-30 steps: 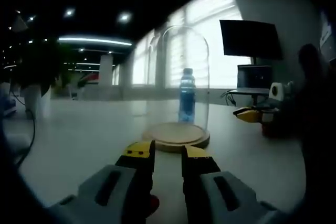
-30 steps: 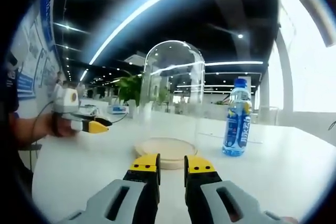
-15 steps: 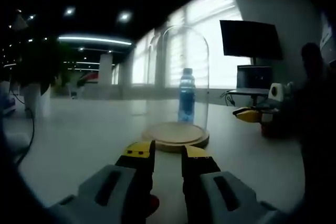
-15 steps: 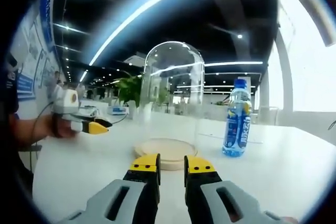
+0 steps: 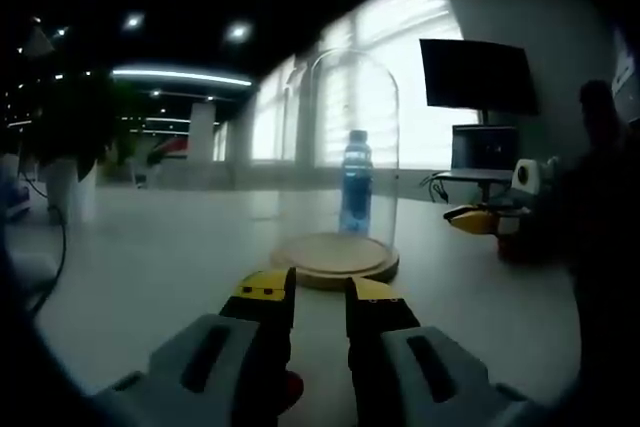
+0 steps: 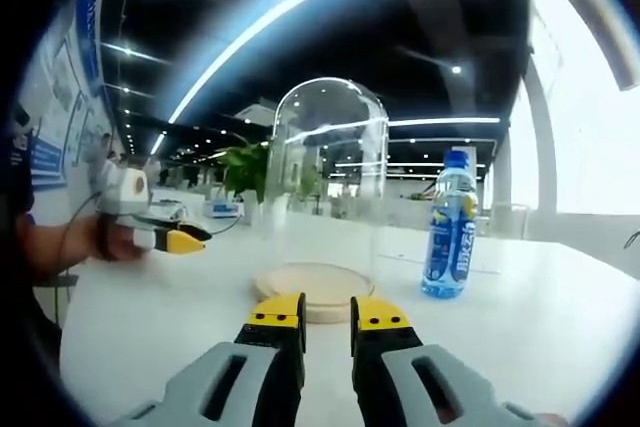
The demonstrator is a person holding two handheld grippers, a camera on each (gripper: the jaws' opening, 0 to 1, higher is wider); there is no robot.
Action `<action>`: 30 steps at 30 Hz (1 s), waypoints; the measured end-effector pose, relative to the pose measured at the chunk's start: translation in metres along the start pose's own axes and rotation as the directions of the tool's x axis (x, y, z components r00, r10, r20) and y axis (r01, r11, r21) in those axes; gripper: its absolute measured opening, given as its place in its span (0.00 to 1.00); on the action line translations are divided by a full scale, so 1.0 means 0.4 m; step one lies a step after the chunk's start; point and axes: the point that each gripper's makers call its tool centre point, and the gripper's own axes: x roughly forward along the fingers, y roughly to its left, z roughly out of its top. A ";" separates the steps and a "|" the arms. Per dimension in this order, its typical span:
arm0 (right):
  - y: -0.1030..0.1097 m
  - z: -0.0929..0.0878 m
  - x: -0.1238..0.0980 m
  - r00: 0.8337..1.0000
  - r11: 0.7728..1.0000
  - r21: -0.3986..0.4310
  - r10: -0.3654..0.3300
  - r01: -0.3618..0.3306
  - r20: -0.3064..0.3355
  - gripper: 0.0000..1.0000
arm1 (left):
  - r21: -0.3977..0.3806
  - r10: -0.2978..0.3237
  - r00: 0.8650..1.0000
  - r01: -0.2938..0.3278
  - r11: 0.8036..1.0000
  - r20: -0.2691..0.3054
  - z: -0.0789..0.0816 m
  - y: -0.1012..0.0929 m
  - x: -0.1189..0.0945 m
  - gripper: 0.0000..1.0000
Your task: Open the cover put in the Mizone put the cover back on
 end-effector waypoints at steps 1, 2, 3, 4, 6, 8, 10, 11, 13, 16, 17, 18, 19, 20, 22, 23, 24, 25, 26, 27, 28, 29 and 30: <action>0.000 0.000 0.000 1.000 1.000 -0.001 0.000 0.000 0.000 0.12 | 0.002 0.000 1.000 0.000 1.000 -0.001 0.000 0.000 0.000 0.14; 0.001 -0.001 0.000 1.000 1.000 -0.002 0.000 0.000 -0.003 0.12 | 0.003 0.000 1.000 0.000 1.000 -0.002 -0.001 0.000 0.000 0.14; 0.002 -0.002 0.001 1.000 1.000 -0.003 0.001 -0.001 -0.006 0.12 | 0.003 0.000 1.000 0.000 1.000 -0.001 -0.001 0.000 0.000 0.14; 0.004 -0.003 0.001 1.000 1.000 -0.005 0.003 -0.003 -0.009 0.12 | 0.002 -0.001 1.000 0.001 1.000 0.000 0.000 0.000 0.000 0.14; 0.005 -0.003 0.001 1.000 1.000 -0.010 0.003 -0.003 -0.007 0.12 | 0.002 0.000 1.000 0.000 1.000 0.000 0.000 0.000 0.000 0.14; 0.005 -0.003 0.001 1.000 1.000 -0.010 0.002 -0.002 -0.007 0.12 | 0.002 -0.002 1.000 0.002 1.000 -0.001 0.000 -0.001 0.000 0.14; 0.004 -0.003 0.002 1.000 1.000 -0.009 0.001 -0.001 -0.009 0.12 | 0.004 -0.002 1.000 0.002 1.000 -0.002 -0.001 -0.001 0.000 0.14; 0.004 -0.003 0.002 1.000 1.000 -0.009 0.001 -0.001 -0.009 0.12 | 0.004 -0.002 1.000 0.002 1.000 -0.002 0.000 -0.002 0.000 0.14; 0.004 -0.004 0.002 1.000 1.000 -0.010 0.001 -0.001 -0.010 0.12 | 0.004 -0.002 1.000 0.002 1.000 -0.002 0.000 -0.002 0.000 0.14; 0.005 -0.004 0.002 1.000 1.000 -0.010 0.001 -0.001 -0.011 0.12 | 0.006 -0.002 1.000 0.002 1.000 -0.002 0.000 -0.002 0.000 0.14; 0.005 -0.004 0.002 1.000 1.000 -0.009 0.002 -0.002 -0.010 0.12 | 0.006 -0.002 1.000 0.002 1.000 -0.002 0.000 -0.003 0.000 0.14; 0.005 -0.003 0.002 1.000 1.000 -0.007 0.002 -0.002 -0.008 0.12 | 0.007 -0.003 1.000 0.003 1.000 -0.003 -0.001 -0.003 0.000 0.14; 0.005 -0.003 0.002 1.000 1.000 -0.006 0.002 -0.002 -0.008 0.12 | 0.007 -0.003 1.000 0.003 1.000 -0.003 0.000 -0.003 0.000 0.14; 0.005 -0.002 0.002 1.000 1.000 -0.004 0.002 -0.002 -0.008 0.12 | 0.007 -0.004 1.000 0.004 1.000 -0.002 0.000 -0.003 0.000 0.14; 0.006 0.003 0.000 1.000 1.000 0.004 0.006 -0.006 0.003 0.12 | 0.005 -0.003 1.000 0.003 1.000 -0.001 0.000 -0.003 0.000 0.14; 0.006 0.005 0.000 1.000 1.000 0.006 0.005 -0.005 0.006 0.12 | 0.004 -0.003 1.000 0.003 1.000 0.000 0.001 -0.003 -0.001 0.14; 0.005 0.006 0.000 1.000 1.000 0.010 0.004 -0.004 0.008 0.12 | 0.003 -0.004 1.000 0.004 1.000 0.000 0.001 -0.003 -0.001 0.14; 0.004 0.006 -0.001 1.000 1.000 0.013 0.004 -0.004 0.009 0.12 | 0.003 -0.004 1.000 0.004 1.000 0.000 0.001 -0.003 -0.001 0.14; 0.003 0.008 -0.001 1.000 1.000 0.018 0.003 -0.003 0.012 0.12 | 0.003 -0.005 1.000 0.005 1.000 0.000 0.001 -0.003 -0.001 0.14; 0.003 0.009 -0.002 1.000 1.000 0.020 0.003 -0.003 0.015 0.12 | 0.004 -0.005 1.000 0.005 1.000 0.000 0.001 -0.003 -0.001 0.14; 0.002 0.010 -0.002 1.000 1.000 0.023 0.002 -0.002 0.016 0.12 | 0.001 -0.007 1.000 0.007 1.000 0.003 0.002 -0.004 -0.002 0.14; 0.001 0.009 -0.002 1.000 1.000 0.022 0.001 -0.001 0.015 0.12 | -0.002 -0.007 1.000 0.007 1.000 0.004 0.003 -0.004 -0.002 0.14; 0.002 0.009 -0.001 1.000 1.000 0.022 0.002 -0.002 0.014 0.12 | -0.003 -0.007 1.000 0.007 1.000 0.005 0.003 -0.003 -0.002 0.14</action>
